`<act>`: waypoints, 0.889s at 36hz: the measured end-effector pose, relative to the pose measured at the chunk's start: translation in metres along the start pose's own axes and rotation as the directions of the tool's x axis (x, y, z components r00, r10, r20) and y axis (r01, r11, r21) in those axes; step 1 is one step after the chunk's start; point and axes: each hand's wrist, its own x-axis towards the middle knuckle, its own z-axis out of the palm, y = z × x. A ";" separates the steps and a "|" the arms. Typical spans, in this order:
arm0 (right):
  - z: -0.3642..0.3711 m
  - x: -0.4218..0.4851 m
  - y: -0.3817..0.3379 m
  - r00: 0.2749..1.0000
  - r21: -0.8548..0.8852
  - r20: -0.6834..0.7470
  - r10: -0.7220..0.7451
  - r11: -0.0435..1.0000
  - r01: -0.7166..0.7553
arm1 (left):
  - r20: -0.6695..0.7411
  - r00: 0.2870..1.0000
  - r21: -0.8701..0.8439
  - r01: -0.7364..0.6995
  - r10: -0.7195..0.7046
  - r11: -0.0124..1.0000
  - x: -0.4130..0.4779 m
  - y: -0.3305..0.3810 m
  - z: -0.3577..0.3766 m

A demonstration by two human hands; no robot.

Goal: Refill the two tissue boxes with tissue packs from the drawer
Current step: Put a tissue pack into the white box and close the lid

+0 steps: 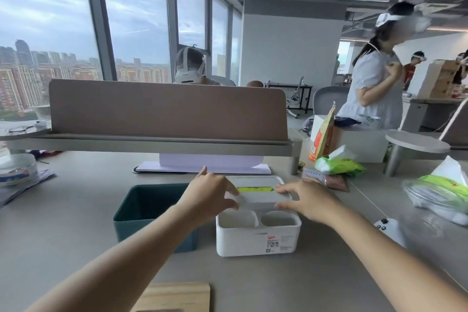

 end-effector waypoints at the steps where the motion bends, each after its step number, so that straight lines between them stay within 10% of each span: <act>1: -0.002 -0.006 -0.002 0.999 -0.029 -0.033 -0.008 1.000 0.007 | -0.041 0.999 0.010 -0.001 0.001 1.000 -0.005 0.002 0.001; 22: 0.006 -0.038 -0.046 0.964 -0.154 -0.250 0.094 0.979 -0.136 | 0.015 0.999 -0.061 0.050 -0.049 0.997 -0.013 -0.011 0.022; 32: 0.017 -0.068 -0.119 0.920 -0.106 -0.378 -0.105 0.992 0.070 | -0.195 0.977 -0.323 0.022 -0.089 0.946 -0.096 -0.010 -0.028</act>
